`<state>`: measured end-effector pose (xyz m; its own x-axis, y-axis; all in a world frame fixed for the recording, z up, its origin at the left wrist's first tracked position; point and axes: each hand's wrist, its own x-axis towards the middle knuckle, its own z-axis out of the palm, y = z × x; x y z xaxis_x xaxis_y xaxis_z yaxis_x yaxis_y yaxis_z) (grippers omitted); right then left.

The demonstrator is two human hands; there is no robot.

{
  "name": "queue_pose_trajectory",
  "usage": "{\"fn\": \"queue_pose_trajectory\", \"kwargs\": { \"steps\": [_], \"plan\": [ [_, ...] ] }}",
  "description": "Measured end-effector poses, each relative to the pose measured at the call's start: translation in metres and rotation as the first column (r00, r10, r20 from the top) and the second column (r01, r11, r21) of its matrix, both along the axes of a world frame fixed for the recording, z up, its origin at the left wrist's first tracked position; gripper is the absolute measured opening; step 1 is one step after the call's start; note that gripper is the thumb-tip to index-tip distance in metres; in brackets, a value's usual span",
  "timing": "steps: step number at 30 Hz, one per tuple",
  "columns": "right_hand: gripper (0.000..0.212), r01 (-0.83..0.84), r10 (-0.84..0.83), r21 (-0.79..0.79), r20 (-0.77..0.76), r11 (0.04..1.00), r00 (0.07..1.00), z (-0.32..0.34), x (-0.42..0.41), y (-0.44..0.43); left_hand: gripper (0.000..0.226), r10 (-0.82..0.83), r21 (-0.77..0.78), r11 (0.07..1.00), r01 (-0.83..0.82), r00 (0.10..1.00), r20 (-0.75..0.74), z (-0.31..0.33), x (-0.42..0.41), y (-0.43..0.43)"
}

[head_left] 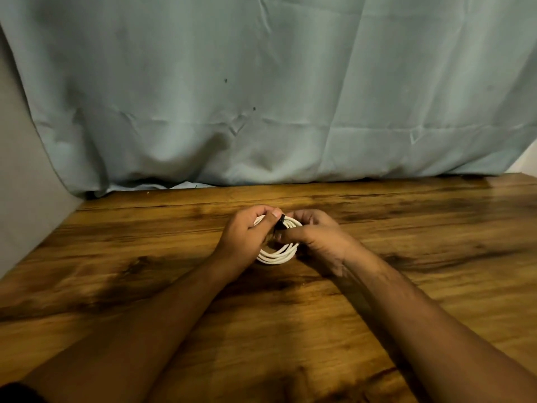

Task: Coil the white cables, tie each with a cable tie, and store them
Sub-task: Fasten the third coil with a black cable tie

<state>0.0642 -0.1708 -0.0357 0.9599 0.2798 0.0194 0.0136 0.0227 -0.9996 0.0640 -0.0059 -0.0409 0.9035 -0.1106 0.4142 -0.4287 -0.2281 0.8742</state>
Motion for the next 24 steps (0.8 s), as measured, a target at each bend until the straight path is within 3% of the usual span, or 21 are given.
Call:
{"fn": "queue_pose_trajectory", "kwargs": {
  "steps": [4, 7, 11, 15, 18, 24],
  "plan": [
    [0.020, 0.049, -0.050, -0.042, -0.008, 0.998, 0.999, 0.002, -0.003, -0.001, 0.020, -0.016, -0.041, 0.999, 0.015, 1.000, -0.021, 0.001, -0.003, -0.006],
    [0.024, 0.081, -0.081, -0.003, -0.025, 0.997, 0.996, -0.001, -0.003, 0.003, 0.022, -0.009, -0.066, 0.998, 0.006, 0.999, -0.053, 0.001, -0.002, -0.006],
    [0.014, 0.104, -0.102, 0.053, -0.048, 0.993, 0.994, -0.006, -0.002, 0.007, 0.024, -0.006, -0.065, 0.998, 0.001, 0.997, -0.082, 0.001, -0.005, -0.007],
    [0.043, 0.127, -0.124, 0.052, -0.054, 0.991, 0.991, -0.005, -0.001, 0.005, 0.030, -0.018, -0.070, 0.998, 0.013, 0.996, -0.083, 0.000, -0.007, -0.008],
    [0.020, 0.092, -0.088, 0.054, -0.059, 0.994, 0.994, 0.000, -0.003, 0.001, 0.036, -0.042, -0.077, 0.996, 0.036, 0.996, -0.081, 0.000, -0.008, -0.010],
    [0.020, 0.091, -0.089, 0.033, -0.060, 0.995, 0.994, -0.002, 0.000, 0.000, 0.030, -0.025, -0.090, 0.996, 0.018, 0.996, -0.083, -0.001, -0.006, -0.013]
  ]
}}
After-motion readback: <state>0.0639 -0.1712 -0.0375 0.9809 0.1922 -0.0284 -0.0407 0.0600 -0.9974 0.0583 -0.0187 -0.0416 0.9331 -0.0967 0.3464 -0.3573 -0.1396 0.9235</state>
